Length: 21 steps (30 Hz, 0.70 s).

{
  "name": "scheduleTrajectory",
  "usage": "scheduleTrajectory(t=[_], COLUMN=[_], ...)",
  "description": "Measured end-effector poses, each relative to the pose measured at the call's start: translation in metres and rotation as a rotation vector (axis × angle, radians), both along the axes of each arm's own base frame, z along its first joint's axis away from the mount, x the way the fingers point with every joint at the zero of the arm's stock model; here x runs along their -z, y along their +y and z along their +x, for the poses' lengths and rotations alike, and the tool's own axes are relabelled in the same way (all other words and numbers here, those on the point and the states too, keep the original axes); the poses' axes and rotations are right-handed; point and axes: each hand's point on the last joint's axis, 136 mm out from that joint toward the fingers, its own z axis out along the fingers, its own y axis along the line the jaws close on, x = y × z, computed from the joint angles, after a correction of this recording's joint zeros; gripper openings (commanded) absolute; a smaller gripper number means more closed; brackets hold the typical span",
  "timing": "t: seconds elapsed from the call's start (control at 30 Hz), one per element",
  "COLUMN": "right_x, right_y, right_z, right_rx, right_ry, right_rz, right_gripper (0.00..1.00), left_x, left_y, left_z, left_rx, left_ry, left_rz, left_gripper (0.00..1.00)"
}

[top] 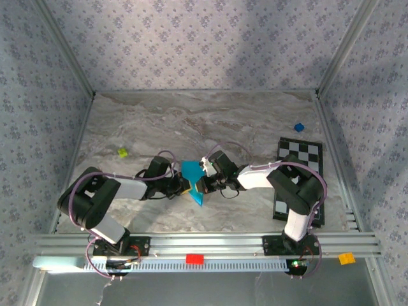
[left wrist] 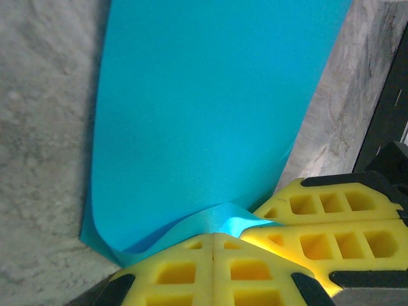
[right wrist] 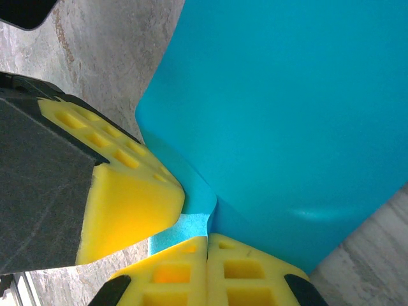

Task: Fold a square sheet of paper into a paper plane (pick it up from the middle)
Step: Third fold the triangle at the center of the table.

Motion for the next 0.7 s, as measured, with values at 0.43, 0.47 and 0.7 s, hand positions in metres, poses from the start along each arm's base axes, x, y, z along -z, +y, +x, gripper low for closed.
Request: scheduleTrajectory(t=[0.43,0.47,0.7], right_x=[-0.021,-0.028,-0.059], right_y=[-0.016,-0.018,-0.010], right_z=[0.010,0.012,0.000], right_rx=[0.114,0.131,0.127], right_ry=[0.028,0.021,0.027], right_rz=[-0.029,-0.019,0.061], right_gripper=[0.41,0.42,0.16], left_x=[0.001,0.001,0.001], left_y=[-0.001,-0.002,-0.003], left_z=[0.001,0.001,0.002], left_rx=[0.009,0.012,0.013], left_ry=[-0.013,-0.016,-0.018], left_rz=[0.003,0.004,0.003], left_gripper=[0.00,0.00,0.00])
